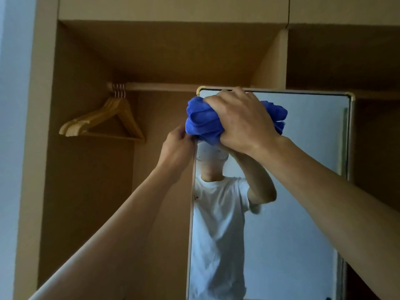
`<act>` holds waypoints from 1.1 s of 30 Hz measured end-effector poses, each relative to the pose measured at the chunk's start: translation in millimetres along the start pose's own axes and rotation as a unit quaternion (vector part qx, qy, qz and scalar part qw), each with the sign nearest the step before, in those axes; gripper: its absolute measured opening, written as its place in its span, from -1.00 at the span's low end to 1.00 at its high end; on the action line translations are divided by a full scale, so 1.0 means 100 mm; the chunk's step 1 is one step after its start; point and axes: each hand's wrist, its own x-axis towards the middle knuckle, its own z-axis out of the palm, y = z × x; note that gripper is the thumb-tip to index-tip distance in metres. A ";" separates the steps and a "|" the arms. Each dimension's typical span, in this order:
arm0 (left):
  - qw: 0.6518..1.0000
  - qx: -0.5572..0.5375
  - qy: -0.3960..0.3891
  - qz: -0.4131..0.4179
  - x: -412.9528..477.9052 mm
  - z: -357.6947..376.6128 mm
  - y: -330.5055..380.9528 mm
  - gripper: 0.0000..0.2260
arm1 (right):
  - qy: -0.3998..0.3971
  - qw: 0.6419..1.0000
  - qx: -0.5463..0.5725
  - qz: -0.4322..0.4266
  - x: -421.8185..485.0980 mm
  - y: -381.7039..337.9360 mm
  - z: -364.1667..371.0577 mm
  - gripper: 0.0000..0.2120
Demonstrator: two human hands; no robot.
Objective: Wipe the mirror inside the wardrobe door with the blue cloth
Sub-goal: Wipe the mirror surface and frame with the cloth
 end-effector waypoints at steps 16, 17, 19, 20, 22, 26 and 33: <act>0.995 -0.049 -0.050 -0.072 -0.66 -0.08 -0.61 -0.65 | -0.037 0.999 0.016 0.021 -0.92 -0.55 0.24 -0.51; 0.995 -0.047 -0.050 -0.079 -0.69 -0.08 -0.65 -0.71 | -0.041 0.999 0.018 0.020 -0.99 -0.58 0.25 -0.49; 0.994 -0.025 -0.049 -0.097 -0.75 -0.08 -0.73 -0.77 | -0.050 0.998 0.016 0.018 -1.12 -0.65 0.27 -0.49; 0.993 -0.018 -0.046 -0.108 -0.79 -0.08 -0.79 -0.76 | -0.054 0.998 0.014 0.017 -1.18 -0.68 0.28 -0.50; 0.987 -0.040 -0.044 -0.149 -0.91 -0.08 -0.90 -0.69 | -0.065 0.998 0.015 0.016 -1.30 -0.75 0.31 -0.54; 0.972 -0.090 -0.054 -0.210 -1.19 -0.06 -1.18 -0.52 | -0.112 0.993 0.016 0.017 -1.55 -0.88 0.40 -0.49; 0.965 -0.100 -0.055 -0.237 -1.52 -0.01 -1.72 -0.46 | -0.112 0.993 0.015 0.042 -1.90 -1.15 0.58 -0.46</act>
